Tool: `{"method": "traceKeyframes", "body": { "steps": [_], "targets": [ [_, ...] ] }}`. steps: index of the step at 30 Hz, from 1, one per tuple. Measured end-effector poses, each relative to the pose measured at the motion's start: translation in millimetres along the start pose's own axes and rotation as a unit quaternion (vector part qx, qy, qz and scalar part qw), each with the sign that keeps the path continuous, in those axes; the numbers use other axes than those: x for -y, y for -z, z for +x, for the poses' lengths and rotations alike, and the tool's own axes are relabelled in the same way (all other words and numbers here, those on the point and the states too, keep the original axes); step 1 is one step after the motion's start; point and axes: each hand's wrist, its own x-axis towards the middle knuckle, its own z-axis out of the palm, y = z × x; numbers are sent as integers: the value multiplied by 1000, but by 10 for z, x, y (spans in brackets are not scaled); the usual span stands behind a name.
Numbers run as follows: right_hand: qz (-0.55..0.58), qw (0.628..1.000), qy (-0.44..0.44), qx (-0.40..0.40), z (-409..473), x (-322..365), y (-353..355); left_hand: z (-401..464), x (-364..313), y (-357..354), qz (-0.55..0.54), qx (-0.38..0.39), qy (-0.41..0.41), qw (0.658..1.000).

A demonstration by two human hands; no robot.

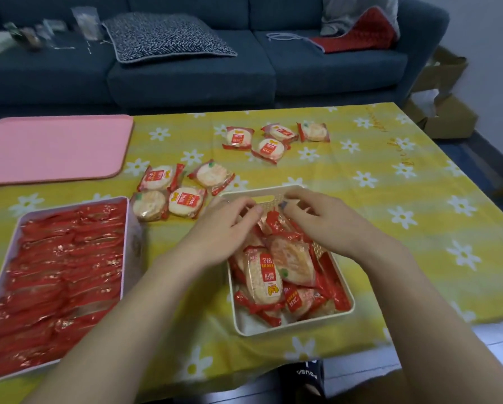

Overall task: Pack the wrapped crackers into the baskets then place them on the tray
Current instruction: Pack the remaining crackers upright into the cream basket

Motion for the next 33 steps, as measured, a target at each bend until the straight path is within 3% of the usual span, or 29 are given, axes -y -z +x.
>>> {"method": "traceKeyframes", "body": {
  "steps": [6,13,16,20,23,25,29,33],
  "targets": [
    [-54,998,-16,-11,222,55,-143,54,38,-39,162,63,-11,985],
    [-63,995,-24,79,269,18,-153,184,-36,-46,171,60,-8,983],
    [-83,996,-16,-10,362,-30,-132,248,-38,-62,179,55,-3,982],
    [-19,991,15,-130,399,-48,-10,295,-75,-54,181,48,-3,982],
    [13,980,37,-195,411,-41,18,353,-114,-59,135,14,-10,991],
    [41,977,22,-209,445,-43,28,404,-137,-41,48,-10,-9,999],
    [158,974,-51,-152,597,-58,-18,477,-204,-19,-118,10,23,993],
    [267,954,-86,-104,649,-23,-50,535,-216,-71,-81,-9,-5,997]
  ]
}}
